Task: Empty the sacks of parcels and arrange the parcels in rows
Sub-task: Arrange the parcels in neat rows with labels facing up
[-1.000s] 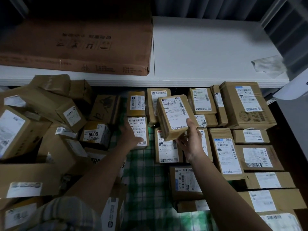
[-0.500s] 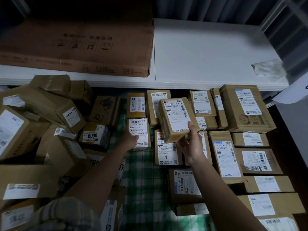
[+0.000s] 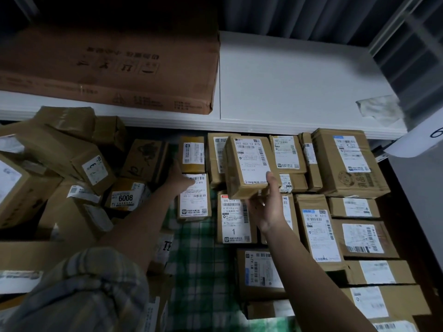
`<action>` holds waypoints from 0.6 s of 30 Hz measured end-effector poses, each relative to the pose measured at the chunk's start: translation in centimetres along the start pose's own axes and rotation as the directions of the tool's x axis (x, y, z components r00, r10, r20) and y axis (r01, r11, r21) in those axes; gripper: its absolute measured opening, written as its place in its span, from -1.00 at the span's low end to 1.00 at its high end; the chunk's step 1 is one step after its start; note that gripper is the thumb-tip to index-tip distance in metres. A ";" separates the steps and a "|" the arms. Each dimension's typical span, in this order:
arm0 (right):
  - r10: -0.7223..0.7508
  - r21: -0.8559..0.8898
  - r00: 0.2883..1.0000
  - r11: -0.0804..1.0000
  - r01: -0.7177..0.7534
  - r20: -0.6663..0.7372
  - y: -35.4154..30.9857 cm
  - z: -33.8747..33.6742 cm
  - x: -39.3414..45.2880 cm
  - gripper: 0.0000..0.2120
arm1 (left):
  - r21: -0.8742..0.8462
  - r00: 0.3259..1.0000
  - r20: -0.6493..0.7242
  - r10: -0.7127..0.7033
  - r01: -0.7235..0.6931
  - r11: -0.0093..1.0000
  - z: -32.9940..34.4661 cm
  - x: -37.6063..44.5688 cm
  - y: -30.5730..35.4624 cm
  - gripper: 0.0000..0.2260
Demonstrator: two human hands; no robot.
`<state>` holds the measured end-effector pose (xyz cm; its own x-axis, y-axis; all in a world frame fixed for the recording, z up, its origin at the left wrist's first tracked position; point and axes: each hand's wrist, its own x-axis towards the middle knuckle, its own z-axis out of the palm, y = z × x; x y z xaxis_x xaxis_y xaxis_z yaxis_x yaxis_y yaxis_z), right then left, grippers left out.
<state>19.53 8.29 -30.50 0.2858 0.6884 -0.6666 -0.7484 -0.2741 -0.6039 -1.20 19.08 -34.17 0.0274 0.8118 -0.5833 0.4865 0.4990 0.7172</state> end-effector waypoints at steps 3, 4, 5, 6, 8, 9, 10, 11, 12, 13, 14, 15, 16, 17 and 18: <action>0.003 0.020 1.000 1.000 -0.003 -0.013 -0.2 0.5 0.4 -0.27 | 0.003 1.000 0.014 0.023 -0.023 1.000 0.1 0.1 -0.1 -0.15; 0.001 0.006 1.000 1.000 0.000 -0.019 -0.3 0.4 0.5 -0.31 | 0.004 0.999 0.008 0.037 -0.037 0.999 0.3 0.2 -0.2 -0.16; -0.001 -0.007 1.000 1.000 0.001 -0.021 -0.4 0.4 0.5 -0.34 | 0.003 0.999 0.006 0.048 -0.048 0.999 0.4 0.3 -0.3 -0.18; -0.001 -0.020 1.000 1.000 0.000 -0.022 -0.4 0.3 0.5 -0.37 | -0.001 0.998 0.007 0.057 -0.057 0.998 0.5 0.3 -0.3 -0.18; 0.000 -0.048 1.000 0.999 -0.001 -0.023 -0.5 0.1 0.3 -0.41 | 0.007 0.998 0.010 0.064 -0.064 0.998 0.5 0.4 -0.3 -0.18; 0.001 -0.057 1.000 0.998 -0.003 -0.029 -0.4 0.0 0.3 -0.41 | 0.015 0.998 0.015 0.057 -0.057 0.998 0.5 0.5 -0.3 -0.18; 0.004 -0.064 0.999 0.998 -0.006 -0.034 -0.3 -0.1 0.2 -0.41 | 0.025 0.998 0.017 0.057 -0.058 0.998 0.5 0.6 -0.4 -0.17; 0.010 -0.069 0.999 0.998 -0.012 -0.034 -0.3 -0.2 0.1 -0.39 | 0.032 0.998 0.019 0.059 -0.059 0.998 0.4 0.5 -0.3 -0.16; 0.014 -0.070 0.999 0.997 -0.017 -0.032 -0.2 -0.3 0.0 -0.38 | 0.037 0.998 0.018 0.060 -0.060 0.997 0.4 0.4 -0.4 -0.15; 0.016 -0.064 0.999 0.998 -0.018 -0.027 -0.2 -0.4 0.0 -0.37 | 0.042 0.998 0.005 0.057 -0.057 0.997 0.4 0.3 -0.3 -0.16; 0.017 -0.059 1.000 0.998 -0.019 -0.026 -0.1 -0.6 -0.1 -0.38 | 0.035 0.999 -0.017 0.041 -0.041 0.999 0.5 0.0 -0.4 -0.18; 0.014 -0.056 1.000 0.998 -0.016 -0.025 -0.1 -0.7 -0.2 -0.39 | 0.020 0.999 -0.033 0.015 -0.014 1.000 0.6 -0.4 -0.4 -0.19; 0.007 -0.065 1.000 0.998 -0.009 -0.026 -0.1 -0.8 -0.3 -0.40 | 0.014 0.999 -0.047 -0.019 0.020 1.000 0.8 -0.6 -0.5 -0.21; 0.007 -0.076 1.000 0.997 -0.009 -0.027 0.0 -1.0 -0.4 -0.40 | 0.029 0.997 -0.042 -0.068 0.070 0.997 1.0 -1.1 -0.7 -0.27; 0.010 -0.081 1.000 0.997 -0.013 -0.029 0.0 -1.1 -0.4 -0.40 | 0.035 0.993 -0.004 -0.116 0.117 0.993 1.2 -1.4 -0.9 -0.36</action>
<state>20.07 7.29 -30.69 0.2955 0.6655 -0.6854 -0.7010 -0.3364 -0.6288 -0.61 17.10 -34.48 -0.0333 0.7495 -0.6612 0.5168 0.5792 0.6305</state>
